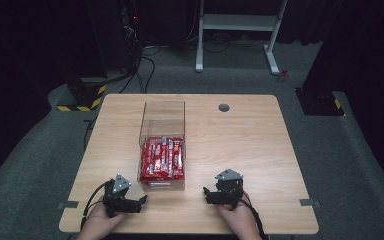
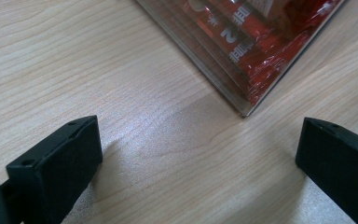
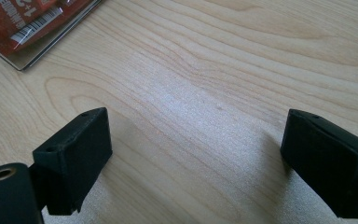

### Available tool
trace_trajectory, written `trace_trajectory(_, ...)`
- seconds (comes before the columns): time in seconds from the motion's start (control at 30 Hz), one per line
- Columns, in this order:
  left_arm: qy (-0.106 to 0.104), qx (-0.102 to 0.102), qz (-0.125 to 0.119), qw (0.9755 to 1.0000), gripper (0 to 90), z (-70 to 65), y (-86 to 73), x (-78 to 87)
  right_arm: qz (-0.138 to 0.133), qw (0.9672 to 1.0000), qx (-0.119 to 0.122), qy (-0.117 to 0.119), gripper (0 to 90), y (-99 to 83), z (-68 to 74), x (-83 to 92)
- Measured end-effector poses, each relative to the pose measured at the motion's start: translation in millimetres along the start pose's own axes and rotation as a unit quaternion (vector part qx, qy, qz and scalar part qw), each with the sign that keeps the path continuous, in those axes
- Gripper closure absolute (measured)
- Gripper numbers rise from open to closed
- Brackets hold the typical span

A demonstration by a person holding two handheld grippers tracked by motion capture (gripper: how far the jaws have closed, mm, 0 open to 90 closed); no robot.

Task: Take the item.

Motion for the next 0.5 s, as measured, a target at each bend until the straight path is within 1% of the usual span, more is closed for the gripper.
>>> trace_trajectory(0.5, -0.001, 0.001, 0.000, 1.0000, 0.7, -0.1, 0.0, 0.0, 0.000, 1.0000, -0.004, -0.004, 8.5, -1.6, 0.0, 1.0)
Point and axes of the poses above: each handheld gripper's, and its own axes: x roughly backward along the jaws, y roughly out of its top, z roughly to its left, the point moved 10 cm from there along -x, roughly forward along the jaws, and after that the axes turned 10 degrees about z, right-handed, at the moved point
